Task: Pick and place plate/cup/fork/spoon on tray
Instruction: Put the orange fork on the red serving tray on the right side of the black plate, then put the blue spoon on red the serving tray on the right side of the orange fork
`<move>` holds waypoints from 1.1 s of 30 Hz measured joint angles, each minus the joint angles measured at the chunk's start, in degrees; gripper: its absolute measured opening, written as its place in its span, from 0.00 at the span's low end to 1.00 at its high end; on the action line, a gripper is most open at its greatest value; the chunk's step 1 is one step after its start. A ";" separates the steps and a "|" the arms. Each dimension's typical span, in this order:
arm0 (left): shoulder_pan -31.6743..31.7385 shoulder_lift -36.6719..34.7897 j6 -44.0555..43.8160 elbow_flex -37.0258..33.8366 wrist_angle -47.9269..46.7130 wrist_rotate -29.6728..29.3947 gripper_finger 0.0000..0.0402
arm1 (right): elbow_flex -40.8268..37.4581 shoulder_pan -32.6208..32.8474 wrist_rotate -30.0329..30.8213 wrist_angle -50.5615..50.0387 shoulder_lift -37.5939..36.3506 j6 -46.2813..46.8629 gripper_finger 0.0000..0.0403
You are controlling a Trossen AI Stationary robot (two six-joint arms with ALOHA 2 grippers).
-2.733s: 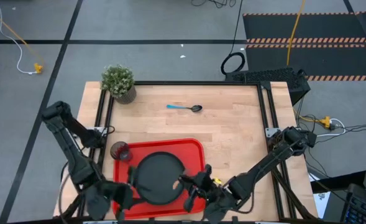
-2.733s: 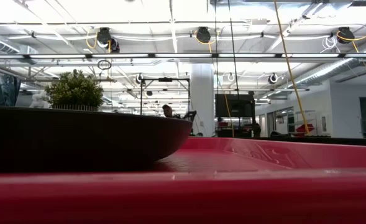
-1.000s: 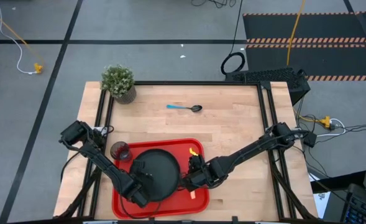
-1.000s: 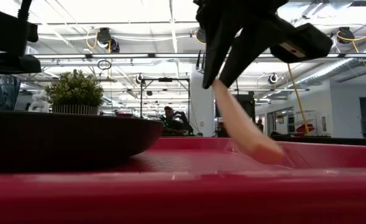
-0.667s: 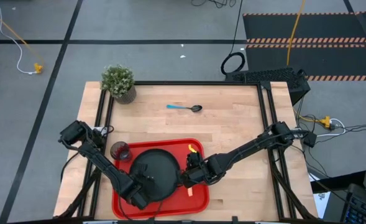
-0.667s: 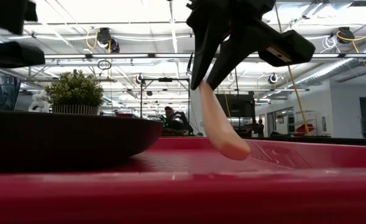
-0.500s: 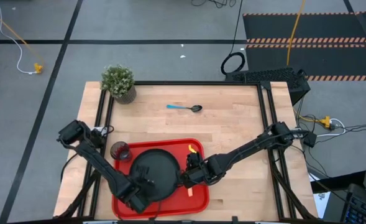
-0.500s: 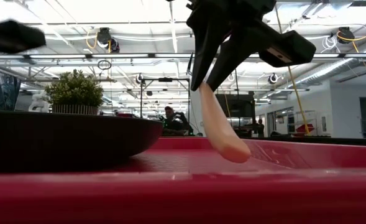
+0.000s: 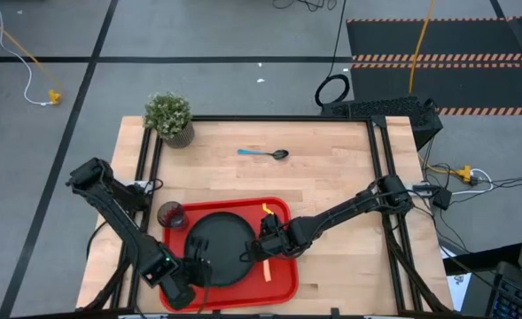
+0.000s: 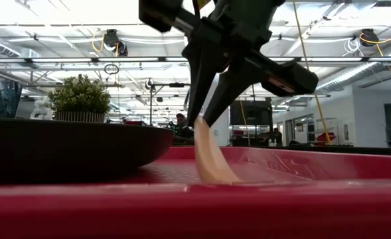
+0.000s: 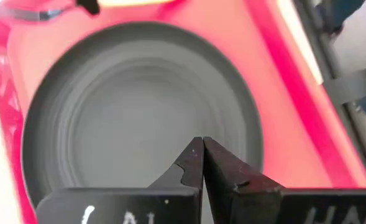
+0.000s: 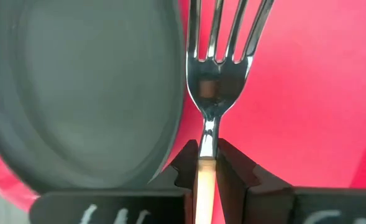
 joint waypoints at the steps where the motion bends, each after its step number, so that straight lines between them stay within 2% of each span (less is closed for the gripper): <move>1: -0.38 -0.07 0.00 0.00 0.48 -0.17 0.04 | 0.00 -0.15 -0.04 -0.35 0.01 -0.06 0.06; 13: -1.90 0.01 -0.24 0.00 0.60 -0.51 0.01 | 0.00 -0.43 0.67 -2.02 0.01 -1.11 0.18; 20: -2.13 0.01 -0.46 -0.02 0.60 -0.51 0.06 | 0.00 -0.43 1.78 -2.46 0.01 -2.37 0.22; 30: -3.63 0.01 -0.19 -0.02 0.60 -0.66 0.06 | 0.00 2.46 1.66 3.67 0.01 -18.48 0.23; 33: -3.65 0.01 1.18 -0.02 0.60 -2.29 0.06 | 0.00 4.01 1.69 4.06 -0.02 -24.01 0.23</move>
